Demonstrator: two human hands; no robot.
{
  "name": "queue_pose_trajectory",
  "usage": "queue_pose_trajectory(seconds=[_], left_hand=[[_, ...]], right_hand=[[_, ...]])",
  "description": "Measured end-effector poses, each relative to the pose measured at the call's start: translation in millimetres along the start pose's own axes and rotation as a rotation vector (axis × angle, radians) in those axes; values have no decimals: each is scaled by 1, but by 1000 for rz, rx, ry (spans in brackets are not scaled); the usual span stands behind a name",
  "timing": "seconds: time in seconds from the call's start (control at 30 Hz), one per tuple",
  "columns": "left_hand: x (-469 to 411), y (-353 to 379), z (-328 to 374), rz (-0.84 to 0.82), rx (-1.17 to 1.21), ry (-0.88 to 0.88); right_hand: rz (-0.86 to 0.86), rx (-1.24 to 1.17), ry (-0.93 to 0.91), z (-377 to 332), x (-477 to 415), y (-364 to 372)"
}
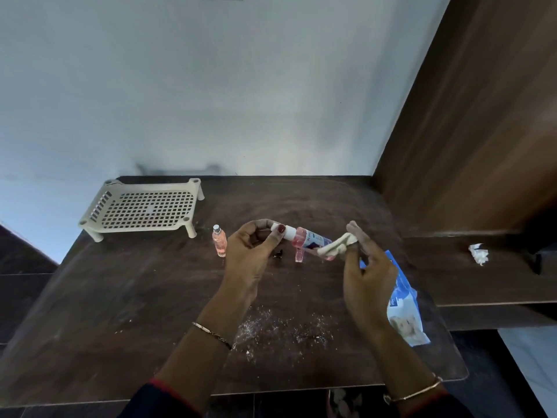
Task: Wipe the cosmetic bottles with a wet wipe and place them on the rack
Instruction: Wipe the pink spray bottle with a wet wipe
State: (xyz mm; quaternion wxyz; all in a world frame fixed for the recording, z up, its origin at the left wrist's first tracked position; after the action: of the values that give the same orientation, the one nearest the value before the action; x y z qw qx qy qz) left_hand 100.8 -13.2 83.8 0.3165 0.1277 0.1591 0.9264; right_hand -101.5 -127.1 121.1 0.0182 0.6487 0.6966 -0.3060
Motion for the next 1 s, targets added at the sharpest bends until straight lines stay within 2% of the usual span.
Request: queue_pose_trajectory(seconds=[0.07,0.13,0.27,0.33,0.47,0.7,0.87,0.93,1.0], left_hand=[[1,0,-3,3,0,-20],[3,2,-7,-5,14,-37],[10,9,-9,-19,38,-58],[13,12,-9,-16,67,-61],[13,10,-9,-2,91,-42],[14,4,-6,25,149,-28],[9,-7,-1,35,161,-29],[10,-1,1,-13,134,-20],[13,8,3,-57,97,-10]], right_hand=[[11,-41,14,-5,-9,0],[17,-1,-60,-19,-15,2],[22,213,-382,-54,-18,11],[-87,305,-505,-61,-12,28],[-337,356,-624,-65,17,53],[-250,488,-889,-82,33,38],[-227,375,-854,-75,37,24],[-287,335,-830,-78,41,33],[-358,272,-727,-78,35,45]])
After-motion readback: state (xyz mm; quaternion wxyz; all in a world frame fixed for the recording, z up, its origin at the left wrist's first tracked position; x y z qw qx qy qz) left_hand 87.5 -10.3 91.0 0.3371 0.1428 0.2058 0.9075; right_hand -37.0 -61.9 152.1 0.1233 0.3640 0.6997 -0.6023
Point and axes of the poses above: each hand's wrist, its own x-axis away from the middle knuckle, its own y-axis out of the palm, z = x × y, the point moved 10 cm from there along -x, towards the middle knuckle, and after that the axes turned 6 degrees about x, right-handed, at the moved point
